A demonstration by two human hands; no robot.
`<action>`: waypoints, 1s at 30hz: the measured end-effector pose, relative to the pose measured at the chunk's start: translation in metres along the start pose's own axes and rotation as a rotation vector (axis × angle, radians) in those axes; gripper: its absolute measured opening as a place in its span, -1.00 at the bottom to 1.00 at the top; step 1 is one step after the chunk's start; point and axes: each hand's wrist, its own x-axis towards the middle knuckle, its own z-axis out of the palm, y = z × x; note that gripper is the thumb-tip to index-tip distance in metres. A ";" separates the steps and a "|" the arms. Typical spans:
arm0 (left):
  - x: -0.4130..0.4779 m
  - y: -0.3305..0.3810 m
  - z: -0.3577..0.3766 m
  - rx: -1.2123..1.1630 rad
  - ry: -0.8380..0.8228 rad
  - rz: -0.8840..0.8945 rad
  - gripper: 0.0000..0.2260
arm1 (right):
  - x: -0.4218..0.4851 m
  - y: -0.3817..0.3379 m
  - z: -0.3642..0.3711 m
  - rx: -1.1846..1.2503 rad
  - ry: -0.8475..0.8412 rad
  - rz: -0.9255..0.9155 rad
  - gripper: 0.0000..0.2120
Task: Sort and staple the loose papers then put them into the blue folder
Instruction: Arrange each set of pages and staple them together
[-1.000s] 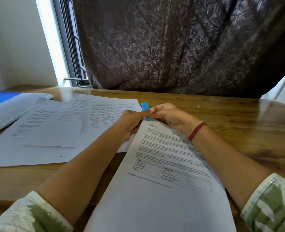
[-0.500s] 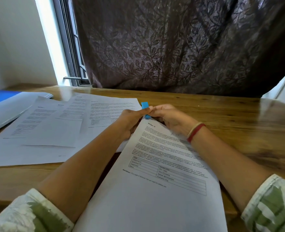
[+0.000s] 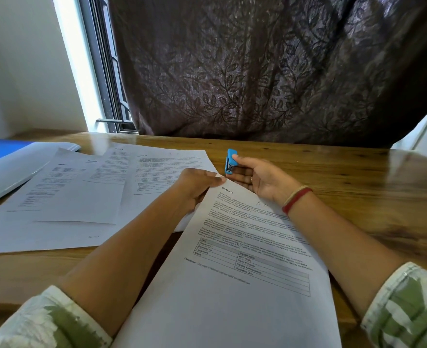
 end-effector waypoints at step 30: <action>-0.006 0.015 -0.029 0.151 -0.101 0.021 -0.77 | 0.004 -0.019 -0.039 -0.551 0.478 -0.383 -0.81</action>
